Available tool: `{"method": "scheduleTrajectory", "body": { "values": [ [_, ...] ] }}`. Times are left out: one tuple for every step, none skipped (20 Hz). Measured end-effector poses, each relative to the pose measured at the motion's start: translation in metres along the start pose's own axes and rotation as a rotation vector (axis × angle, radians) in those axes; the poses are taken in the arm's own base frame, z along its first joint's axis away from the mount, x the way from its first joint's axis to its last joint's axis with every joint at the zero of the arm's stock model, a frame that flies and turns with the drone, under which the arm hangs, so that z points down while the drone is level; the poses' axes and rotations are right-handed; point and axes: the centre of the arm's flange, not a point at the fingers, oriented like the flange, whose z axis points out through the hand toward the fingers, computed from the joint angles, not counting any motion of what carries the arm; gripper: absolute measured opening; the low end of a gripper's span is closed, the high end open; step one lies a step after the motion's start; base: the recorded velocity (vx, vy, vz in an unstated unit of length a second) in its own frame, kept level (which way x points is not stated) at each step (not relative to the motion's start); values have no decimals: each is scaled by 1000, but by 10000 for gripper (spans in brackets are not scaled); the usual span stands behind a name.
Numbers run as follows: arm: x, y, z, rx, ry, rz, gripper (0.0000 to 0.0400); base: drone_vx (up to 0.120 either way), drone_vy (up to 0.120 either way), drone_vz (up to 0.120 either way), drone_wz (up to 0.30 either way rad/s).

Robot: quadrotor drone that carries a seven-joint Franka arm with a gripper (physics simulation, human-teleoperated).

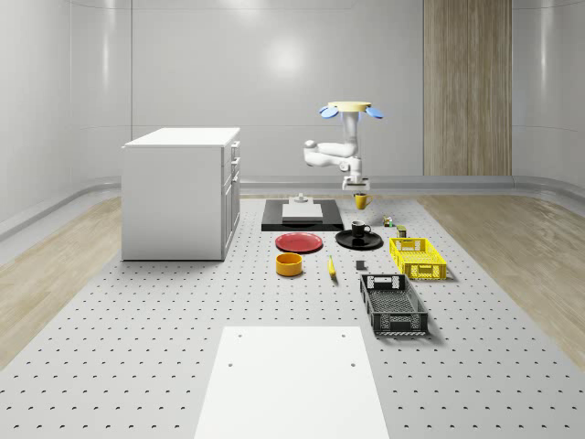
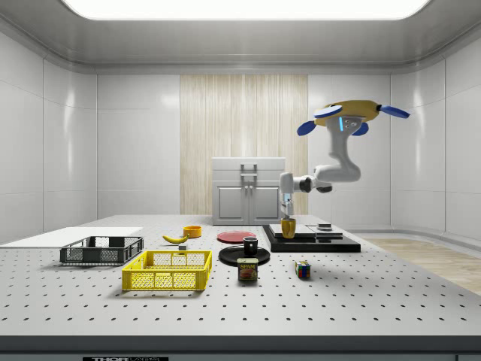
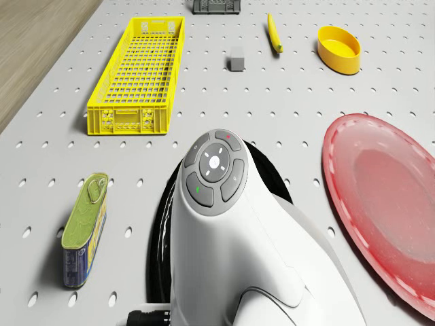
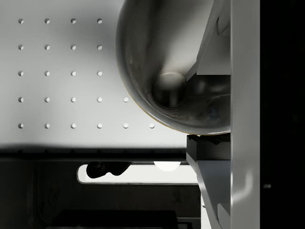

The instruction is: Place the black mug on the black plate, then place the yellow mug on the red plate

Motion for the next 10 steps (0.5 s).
{"method": "scheduleTrajectory", "body": {
  "values": [
    [0,0,0,0,0,0,110,120,-120,0,0],
    [0,0,0,0,0,0,110,120,-120,0,0],
    [0,0,0,0,0,0,110,120,-120,0,0],
    [0,0,0,0,0,0,110,120,-120,0,0],
    [0,0,0,0,0,0,110,120,-120,0,0],
    [0,0,0,0,0,0,110,120,-120,0,0],
    [0,0,0,0,0,0,110,120,-120,0,0],
    [0,0,0,0,0,0,110,120,-120,0,0],
    [0,0,0,0,0,0,110,120,-120,0,0],
    [0,0,0,0,0,0,110,120,-120,0,0]
  ]
}}
